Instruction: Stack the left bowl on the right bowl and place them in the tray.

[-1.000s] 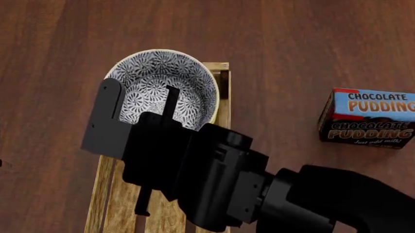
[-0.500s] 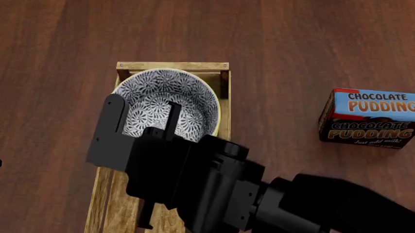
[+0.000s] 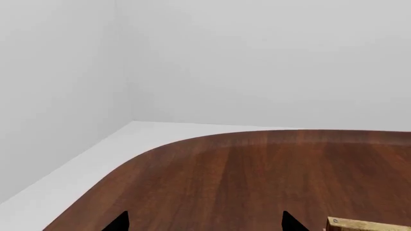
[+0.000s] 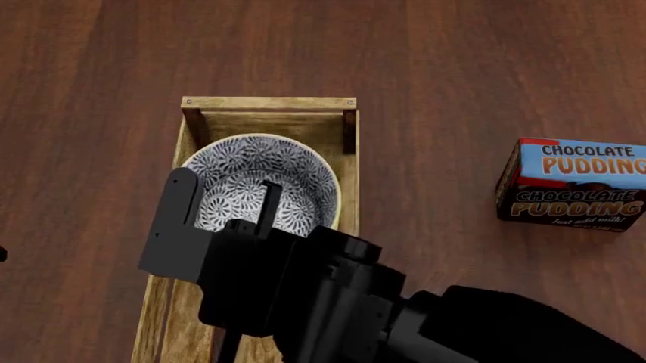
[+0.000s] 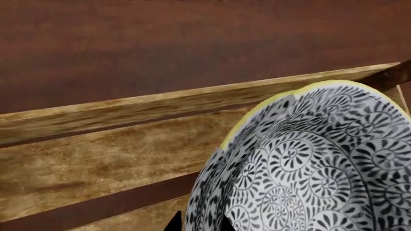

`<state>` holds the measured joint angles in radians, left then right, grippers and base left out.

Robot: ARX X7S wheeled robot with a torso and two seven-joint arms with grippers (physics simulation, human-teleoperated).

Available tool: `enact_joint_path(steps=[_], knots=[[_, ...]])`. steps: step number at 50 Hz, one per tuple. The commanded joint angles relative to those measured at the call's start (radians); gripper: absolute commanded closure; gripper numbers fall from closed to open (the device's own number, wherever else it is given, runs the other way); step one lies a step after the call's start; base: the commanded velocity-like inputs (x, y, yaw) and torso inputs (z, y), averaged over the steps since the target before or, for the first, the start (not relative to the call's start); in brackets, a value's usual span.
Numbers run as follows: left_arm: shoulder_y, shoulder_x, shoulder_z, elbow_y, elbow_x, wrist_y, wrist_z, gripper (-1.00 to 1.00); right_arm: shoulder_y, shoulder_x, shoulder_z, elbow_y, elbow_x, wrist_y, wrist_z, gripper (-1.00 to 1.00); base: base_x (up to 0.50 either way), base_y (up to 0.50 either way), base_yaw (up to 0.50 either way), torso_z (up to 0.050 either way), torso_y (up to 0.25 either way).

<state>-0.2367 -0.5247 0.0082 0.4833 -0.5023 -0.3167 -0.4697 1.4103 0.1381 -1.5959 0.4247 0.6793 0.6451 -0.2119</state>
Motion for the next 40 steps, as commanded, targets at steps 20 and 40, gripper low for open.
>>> enact_joint_path(steps=[20, 40], knots=[[0.004, -0.004, 0.000, 0.005, -0.003, 0.000, -0.005, -1.00, -0.049, -0.040, 0.006, 0.137, -0.049, -0.077, -0.059, 1.00, 0.00, 0.00, 0.00, 0.000, -0.001], [0.003, -0.005, 0.007, 0.001, 0.001, 0.005, -0.005, -1.00, -0.026, 0.011, 0.024, 0.006, -0.012, 0.006, -0.013, -1.00, 0.00, 0.00, 0.00, 0.000, -0.001]])
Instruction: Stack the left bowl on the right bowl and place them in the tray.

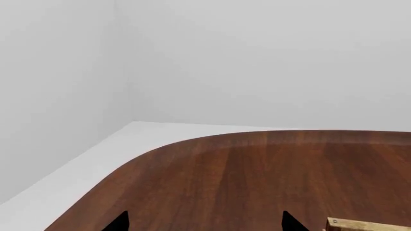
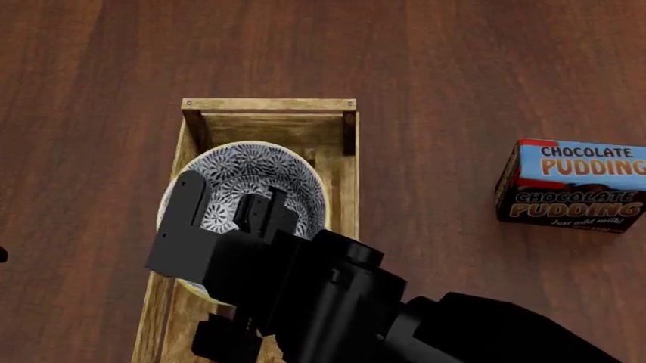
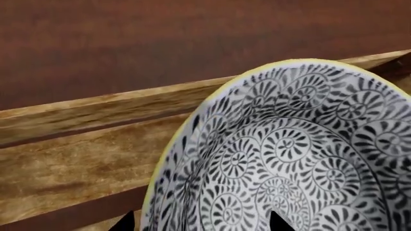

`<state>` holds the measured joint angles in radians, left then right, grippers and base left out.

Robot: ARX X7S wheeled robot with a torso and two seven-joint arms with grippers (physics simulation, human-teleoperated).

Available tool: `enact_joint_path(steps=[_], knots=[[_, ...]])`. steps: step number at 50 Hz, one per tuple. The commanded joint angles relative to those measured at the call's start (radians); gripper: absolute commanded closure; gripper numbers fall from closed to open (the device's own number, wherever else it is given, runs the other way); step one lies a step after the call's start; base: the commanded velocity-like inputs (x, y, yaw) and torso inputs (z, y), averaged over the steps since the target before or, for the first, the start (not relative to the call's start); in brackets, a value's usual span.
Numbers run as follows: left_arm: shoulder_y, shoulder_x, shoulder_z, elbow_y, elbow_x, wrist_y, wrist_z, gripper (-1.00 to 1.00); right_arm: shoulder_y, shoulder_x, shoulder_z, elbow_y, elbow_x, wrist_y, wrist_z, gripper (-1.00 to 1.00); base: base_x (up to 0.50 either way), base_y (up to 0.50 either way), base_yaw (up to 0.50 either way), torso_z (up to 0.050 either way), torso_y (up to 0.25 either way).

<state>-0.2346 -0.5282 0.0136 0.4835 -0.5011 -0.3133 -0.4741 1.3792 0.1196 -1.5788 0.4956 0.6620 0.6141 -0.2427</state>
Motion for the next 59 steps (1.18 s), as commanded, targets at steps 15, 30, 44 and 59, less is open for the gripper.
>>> enact_joint_path(steps=[15, 30, 44, 59], knots=[[0.002, -0.004, 0.000, 0.002, -0.005, 0.003, -0.002, -1.00, 0.028, 0.088, 0.015, -0.256, 0.040, 0.125, 0.083, -1.00, 0.00, 0.00, 0.00, 0.000, 0.000], [0.004, -0.007, 0.001, 0.013, -0.009, -0.003, -0.008, -1.00, 0.069, 0.146, 0.047, -0.428, 0.080, 0.224, 0.174, -1.00, 0.00, 0.00, 0.00, 0.000, 0.000], [0.003, -0.009, 0.005, 0.015, -0.010, -0.006, -0.010, -1.00, 0.098, 0.186, 0.084, -0.533, 0.111, 0.275, 0.234, -1.00, 0.00, 0.00, 0.00, 0.000, 0.000], [-0.001, -0.006, 0.009, 0.002, -0.010, 0.003, -0.006, -1.00, 0.112, 0.232, 0.137, -0.616, 0.133, 0.288, 0.299, -1.00, 0.00, 0.00, 0.00, 0.000, 0.000]])
